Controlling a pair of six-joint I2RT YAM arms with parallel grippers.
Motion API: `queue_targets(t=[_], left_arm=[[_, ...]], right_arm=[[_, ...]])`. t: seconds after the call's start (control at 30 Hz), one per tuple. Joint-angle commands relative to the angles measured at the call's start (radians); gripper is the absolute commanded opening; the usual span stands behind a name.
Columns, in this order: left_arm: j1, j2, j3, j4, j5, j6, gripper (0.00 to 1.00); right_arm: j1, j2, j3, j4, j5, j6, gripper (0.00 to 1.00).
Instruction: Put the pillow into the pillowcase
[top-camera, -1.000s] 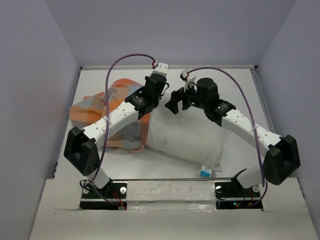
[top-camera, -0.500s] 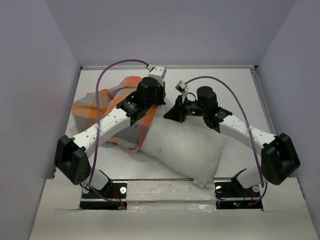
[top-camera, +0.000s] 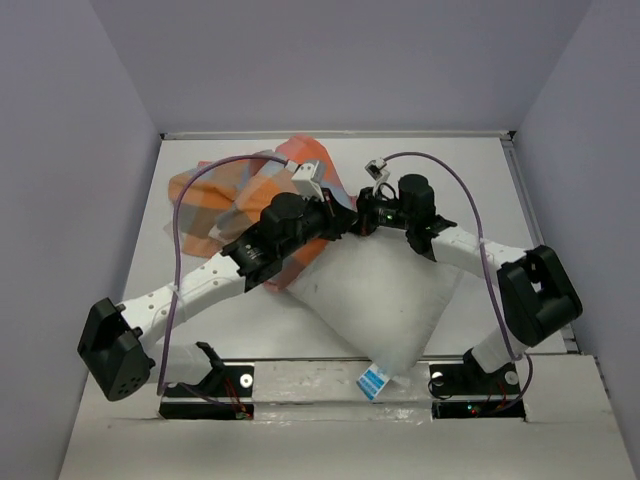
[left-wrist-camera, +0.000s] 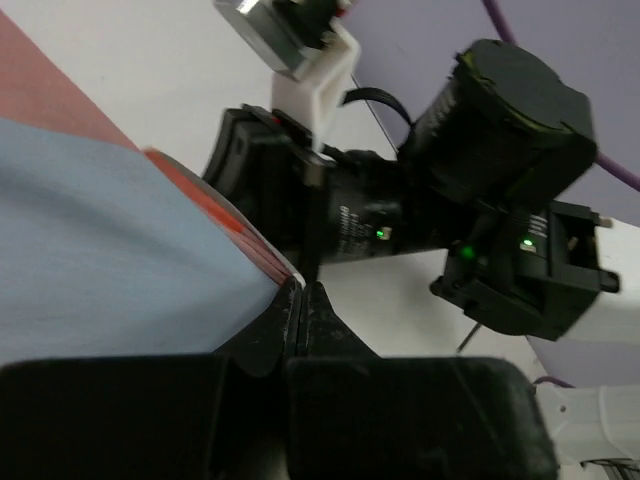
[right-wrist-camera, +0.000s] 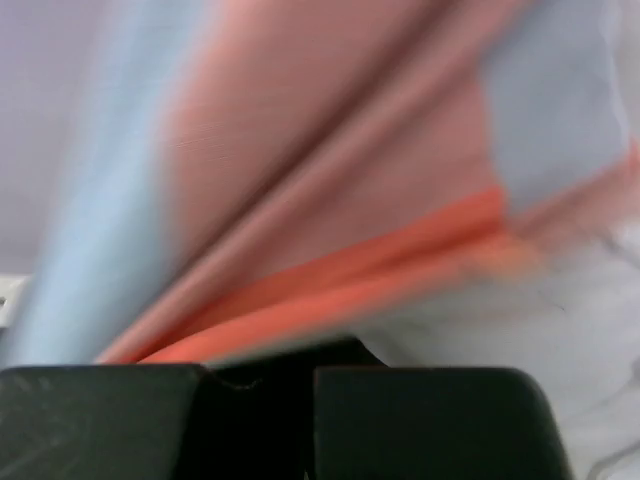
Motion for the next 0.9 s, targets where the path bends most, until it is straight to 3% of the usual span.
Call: queue_targets(t=[0.0,0.17,0.3,0.33,0.4,0.43,0.47,0.5,0.6,0.77,0.87], left_arm=[[-0.131,-0.034,0.08,0.163,0.179,-0.12,0.0],[-0.136,-0.077,0.126,0.162,0.163,-0.124,0.0],[-0.135,0.007,0.154,0.084,0.1,-0.105,0.0],[-0.132,0.029,0.157,0.068,0.078,-0.094,0.04],[-0.113,0.089,0.165,0.031,0.051,-0.074,0.47],[-0.107,0.099,0.161,0.031,0.054,-0.048,0.62],[-0.107,0.098,0.161,0.004,0.026,-0.034,0.85],[-0.105,0.084,0.152,-0.005,-0.004,-0.026,0.96],[-0.104,-0.029,0.083,-0.044,-0.174,0.023,0.99],[-0.006,-0.296,-0.164,-0.125,-0.334,-0.012,0.99],[0.169,-0.468,-0.315,-0.13,-0.316,-0.071,0.99]], right_arm=[[-0.028,0.058,-0.002,0.249,0.278,0.157,0.0],[-0.028,0.061,-0.085,0.267,0.383,0.196,0.0],[-0.028,0.01,-0.069,0.238,0.384,0.178,0.0],[-0.028,-0.013,-0.053,0.209,0.39,0.167,0.0],[-0.028,-0.036,-0.008,0.065,0.43,0.139,0.0],[-0.028,-0.068,0.019,0.025,0.461,0.109,0.06],[-0.028,-0.086,0.033,-0.081,0.482,0.089,0.33],[-0.028,-0.106,0.052,-0.148,0.499,0.069,0.45],[-0.028,-0.209,0.084,-0.318,0.522,-0.032,0.77],[0.076,-0.364,0.055,-0.475,0.588,-0.129,0.85],[0.275,-0.392,0.066,-0.581,0.755,-0.201,0.85]])
